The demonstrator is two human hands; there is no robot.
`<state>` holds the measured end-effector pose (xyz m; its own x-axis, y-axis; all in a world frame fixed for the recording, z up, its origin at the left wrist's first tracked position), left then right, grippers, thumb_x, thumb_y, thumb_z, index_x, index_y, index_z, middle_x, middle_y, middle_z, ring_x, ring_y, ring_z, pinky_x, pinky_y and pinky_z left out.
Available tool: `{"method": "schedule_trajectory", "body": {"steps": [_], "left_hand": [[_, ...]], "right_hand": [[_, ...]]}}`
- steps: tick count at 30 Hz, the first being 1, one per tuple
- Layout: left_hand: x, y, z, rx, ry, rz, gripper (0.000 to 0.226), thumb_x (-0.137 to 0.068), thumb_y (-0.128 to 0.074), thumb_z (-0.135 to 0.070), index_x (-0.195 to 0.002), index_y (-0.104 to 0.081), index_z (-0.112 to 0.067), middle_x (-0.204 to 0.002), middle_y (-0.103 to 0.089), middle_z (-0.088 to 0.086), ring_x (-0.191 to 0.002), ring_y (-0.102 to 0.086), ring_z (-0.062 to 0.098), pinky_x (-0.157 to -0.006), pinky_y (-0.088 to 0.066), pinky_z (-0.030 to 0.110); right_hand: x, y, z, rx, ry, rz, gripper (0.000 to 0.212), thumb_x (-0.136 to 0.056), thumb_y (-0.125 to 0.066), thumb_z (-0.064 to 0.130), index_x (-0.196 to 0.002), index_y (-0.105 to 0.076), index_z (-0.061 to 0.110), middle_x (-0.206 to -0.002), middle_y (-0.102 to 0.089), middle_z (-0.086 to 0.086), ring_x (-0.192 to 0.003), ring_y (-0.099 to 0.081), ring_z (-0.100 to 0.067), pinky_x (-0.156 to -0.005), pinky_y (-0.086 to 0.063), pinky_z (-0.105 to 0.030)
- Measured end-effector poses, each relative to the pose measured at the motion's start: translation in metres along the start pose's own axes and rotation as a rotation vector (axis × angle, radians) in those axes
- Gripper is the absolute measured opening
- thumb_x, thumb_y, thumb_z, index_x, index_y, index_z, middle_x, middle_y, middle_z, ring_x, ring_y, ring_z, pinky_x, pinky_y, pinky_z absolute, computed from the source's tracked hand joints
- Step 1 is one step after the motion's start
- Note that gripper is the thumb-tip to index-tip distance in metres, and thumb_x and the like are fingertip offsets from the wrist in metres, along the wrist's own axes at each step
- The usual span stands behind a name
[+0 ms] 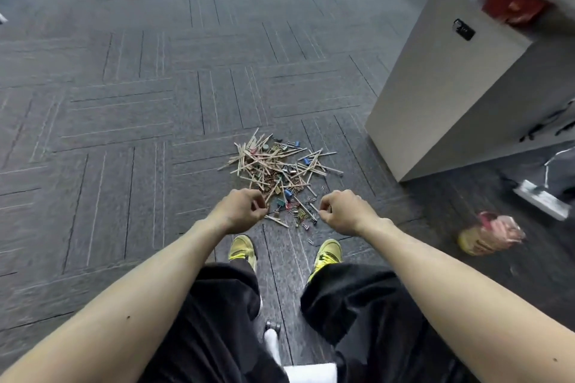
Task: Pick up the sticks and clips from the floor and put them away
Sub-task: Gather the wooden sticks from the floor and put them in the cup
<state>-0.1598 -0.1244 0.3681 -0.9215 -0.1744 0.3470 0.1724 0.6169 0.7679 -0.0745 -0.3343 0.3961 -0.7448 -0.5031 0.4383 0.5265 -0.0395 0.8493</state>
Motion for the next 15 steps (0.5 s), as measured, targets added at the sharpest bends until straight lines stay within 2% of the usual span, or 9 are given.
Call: {"method": "schedule_trajectory", "body": {"steps": [5, 11, 15], "left_hand": [[-0.056, -0.026, 0.025, -0.045, 0.043, 0.104, 0.005, -0.090, -0.067, -0.029, -0.088, -0.063, -0.027, -0.091, -0.069, -0.003, -0.085, -0.065, 0.017, -0.082, -0.055, 0.035], [-0.151, -0.041, 0.060, -0.160, 0.084, 0.143, 0.003, -0.091, -0.065, -0.030, -0.090, -0.065, -0.028, -0.099, -0.070, -0.001, -0.089, -0.064, 0.019, -0.084, -0.055, 0.035], [-0.209, -0.074, 0.071, -0.288, 0.046, 0.259, 0.003, -0.090, -0.063, -0.032, -0.092, -0.063, -0.030, -0.104, -0.068, -0.001, -0.092, -0.065, 0.021, -0.085, -0.056, 0.039]], "right_hand": [[-0.061, -0.029, -0.033, 0.000, -0.051, 0.053, 0.020, -0.091, -0.057, 0.033, -0.098, -0.073, 0.023, -0.101, -0.072, -0.005, -0.095, -0.066, -0.031, -0.083, -0.054, -0.039], [-0.149, -0.058, -0.070, 0.015, -0.076, 0.128, 0.017, -0.090, -0.056, 0.029, -0.094, -0.072, 0.025, -0.101, -0.073, -0.004, -0.089, -0.065, -0.028, -0.079, -0.053, -0.035], [-0.201, -0.079, -0.091, 0.088, -0.062, 0.196, 0.020, -0.090, -0.053, 0.027, -0.100, -0.071, 0.025, -0.109, -0.071, -0.006, -0.098, -0.066, -0.032, -0.084, -0.054, -0.038]]}}
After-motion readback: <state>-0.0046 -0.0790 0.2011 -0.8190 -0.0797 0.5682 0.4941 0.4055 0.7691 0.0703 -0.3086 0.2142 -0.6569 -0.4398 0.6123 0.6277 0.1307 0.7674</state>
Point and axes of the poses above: each hand's wrist, its own x-axis away from the middle knuckle, its own y-axis out of the back of the hand, z = x × y, the point moved 4 cm from there along -x, towards the middle knuckle
